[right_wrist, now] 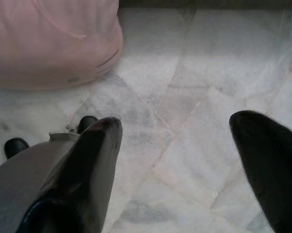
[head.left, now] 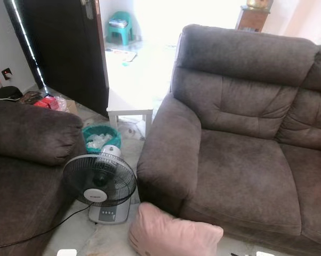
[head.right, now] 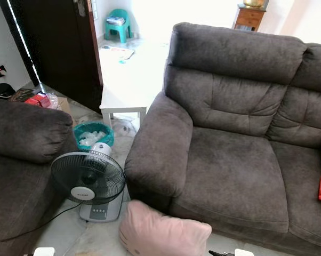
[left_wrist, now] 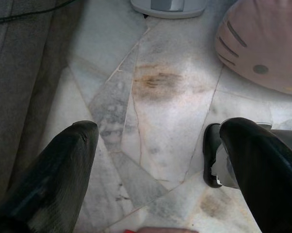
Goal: Move the pillow to the sofa from floor
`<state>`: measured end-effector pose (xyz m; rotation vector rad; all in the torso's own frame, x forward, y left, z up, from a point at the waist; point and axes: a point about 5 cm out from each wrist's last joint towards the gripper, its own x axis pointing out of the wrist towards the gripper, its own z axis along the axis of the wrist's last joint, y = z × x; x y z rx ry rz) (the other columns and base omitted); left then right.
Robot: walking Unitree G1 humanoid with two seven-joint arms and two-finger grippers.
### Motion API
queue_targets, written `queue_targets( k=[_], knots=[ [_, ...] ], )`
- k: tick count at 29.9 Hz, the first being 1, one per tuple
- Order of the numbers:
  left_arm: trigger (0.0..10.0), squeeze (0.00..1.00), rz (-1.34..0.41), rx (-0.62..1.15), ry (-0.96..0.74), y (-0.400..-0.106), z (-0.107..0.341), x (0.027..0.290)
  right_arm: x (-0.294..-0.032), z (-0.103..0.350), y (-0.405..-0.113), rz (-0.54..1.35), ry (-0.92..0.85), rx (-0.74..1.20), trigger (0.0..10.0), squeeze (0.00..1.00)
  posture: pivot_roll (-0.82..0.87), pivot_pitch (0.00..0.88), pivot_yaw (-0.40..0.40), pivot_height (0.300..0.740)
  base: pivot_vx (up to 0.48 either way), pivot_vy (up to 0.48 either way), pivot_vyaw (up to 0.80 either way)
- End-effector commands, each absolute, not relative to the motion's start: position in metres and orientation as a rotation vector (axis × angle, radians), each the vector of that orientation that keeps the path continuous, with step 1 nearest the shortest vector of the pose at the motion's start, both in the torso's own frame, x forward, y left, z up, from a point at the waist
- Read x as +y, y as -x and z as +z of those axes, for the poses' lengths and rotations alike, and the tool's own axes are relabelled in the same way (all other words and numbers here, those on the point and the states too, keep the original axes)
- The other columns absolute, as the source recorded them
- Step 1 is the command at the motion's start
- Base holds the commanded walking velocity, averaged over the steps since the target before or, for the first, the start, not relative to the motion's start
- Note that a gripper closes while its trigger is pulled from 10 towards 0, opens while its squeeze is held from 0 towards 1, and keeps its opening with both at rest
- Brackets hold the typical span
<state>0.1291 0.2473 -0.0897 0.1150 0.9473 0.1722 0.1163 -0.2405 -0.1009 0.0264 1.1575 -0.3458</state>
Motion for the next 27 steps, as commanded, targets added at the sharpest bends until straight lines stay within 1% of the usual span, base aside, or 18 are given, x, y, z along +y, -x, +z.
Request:
queue_targets(
  k=[1,7,9,13,18,27],
  knots=[
    [10.0,0.0,0.173,0.943,-0.099,-0.131,-0.089,0.247,-0.245,-0.099,-0.119,-0.357,-0.023,1.139,10.0,0.0,0.19,0.0,-0.065,0.74,0.0,0.0,0.0],
    [10.0,0.0,0.136,0.926,-0.119,-0.138,-0.087,0.244,-0.245,-0.099,-0.118,-0.356,-0.025,1.136,10.0,0.0,0.19,0.0,-0.066,0.74,0.0,0.0,0.0],
    [10.0,0.0,0.124,0.919,-0.126,-0.145,-0.085,0.243,-0.245,-0.099,-0.119,-0.349,-0.025,1.129,10.0,0.0,0.19,0.0,-0.061,0.74,0.0,0.0,0.0],
    [10.0,0.0,0.098,0.9,-0.142,-0.158,-0.081,0.24,-0.242,-0.099,-0.121,-0.34,-0.025,1.12,10.0,0.0,0.18,0.0,-0.04,0.74,0.0,0.0,0.0],
    [10.0,0.0,0.082,0.894,-0.155,-0.167,-0.078,0.239,-0.238,-0.099,-0.123,-0.321,-0.011,1.109,10.0,0.0,0.16,0.0,-0.017,0.74,0.0,0.0,0.0],
    [10.0,0.0,0.076,0.901,-0.157,-0.169,-0.078,0.238,-0.238,-0.099,-0.124,-0.316,-0.008,1.101,10.0,0.0,0.15,0.0,-0.016,0.74,0.0,0.0,0.0]
  ],
)
